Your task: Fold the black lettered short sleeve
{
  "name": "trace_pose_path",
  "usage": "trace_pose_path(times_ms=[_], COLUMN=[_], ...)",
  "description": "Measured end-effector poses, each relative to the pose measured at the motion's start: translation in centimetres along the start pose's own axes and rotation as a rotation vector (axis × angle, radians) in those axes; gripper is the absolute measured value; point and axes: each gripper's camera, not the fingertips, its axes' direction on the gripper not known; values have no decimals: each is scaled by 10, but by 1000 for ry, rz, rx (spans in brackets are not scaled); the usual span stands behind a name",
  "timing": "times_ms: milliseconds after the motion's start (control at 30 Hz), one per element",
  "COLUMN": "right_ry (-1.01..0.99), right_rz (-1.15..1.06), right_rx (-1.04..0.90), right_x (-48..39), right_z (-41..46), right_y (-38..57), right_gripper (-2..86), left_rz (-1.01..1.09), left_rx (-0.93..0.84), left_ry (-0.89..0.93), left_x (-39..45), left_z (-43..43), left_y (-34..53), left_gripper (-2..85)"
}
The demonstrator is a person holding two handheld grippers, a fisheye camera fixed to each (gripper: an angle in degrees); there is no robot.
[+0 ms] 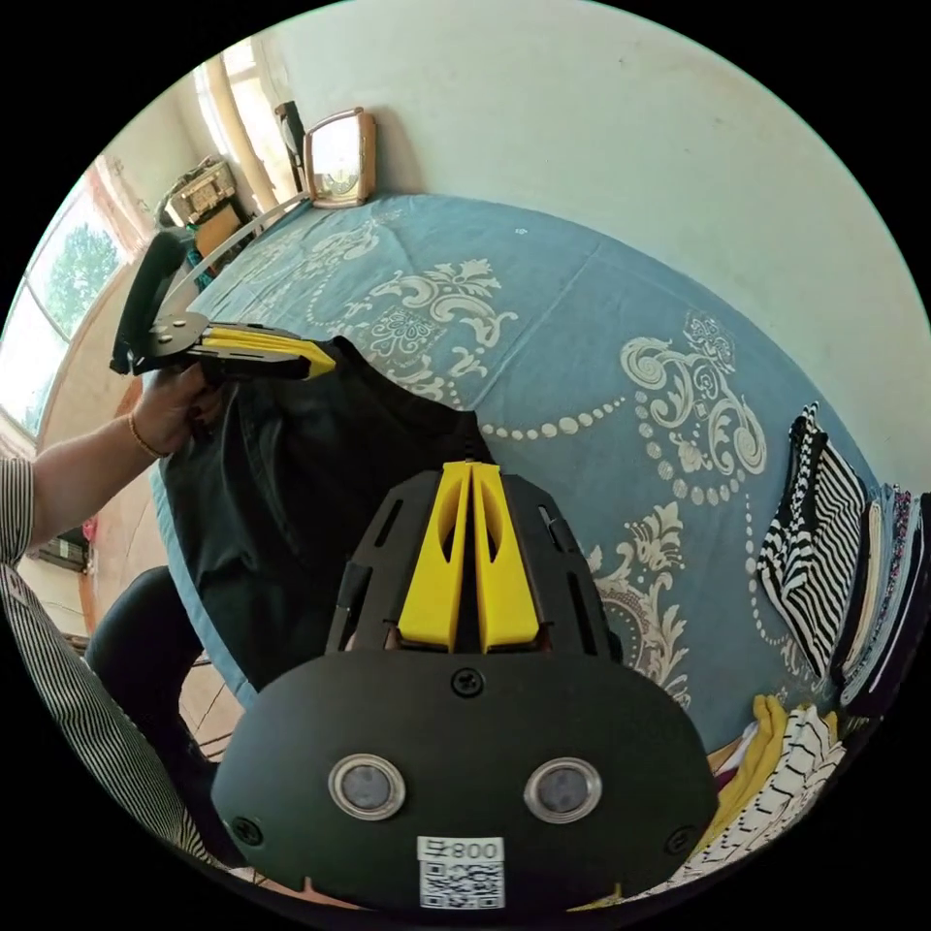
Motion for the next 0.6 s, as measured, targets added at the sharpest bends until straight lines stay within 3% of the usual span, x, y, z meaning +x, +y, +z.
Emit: trace_pose_path(times_ms=[100,333,600], right_ry=[-137,-11,80], right_rz=[-81,-127,-14], right_rx=[5,-149,-52], right_x=[-20,-30,-4], right_z=[-15,-8,-48], right_y=[15,17,-7], right_gripper=[1,1,4], left_rz=[46,45,-10], left_rx=[-38,-58,13], left_ry=[28,-27,-11], left_x=[10,5,-17], left_z=[2,3,-29], left_y=[14,10,18], left_gripper=[0,1,7])
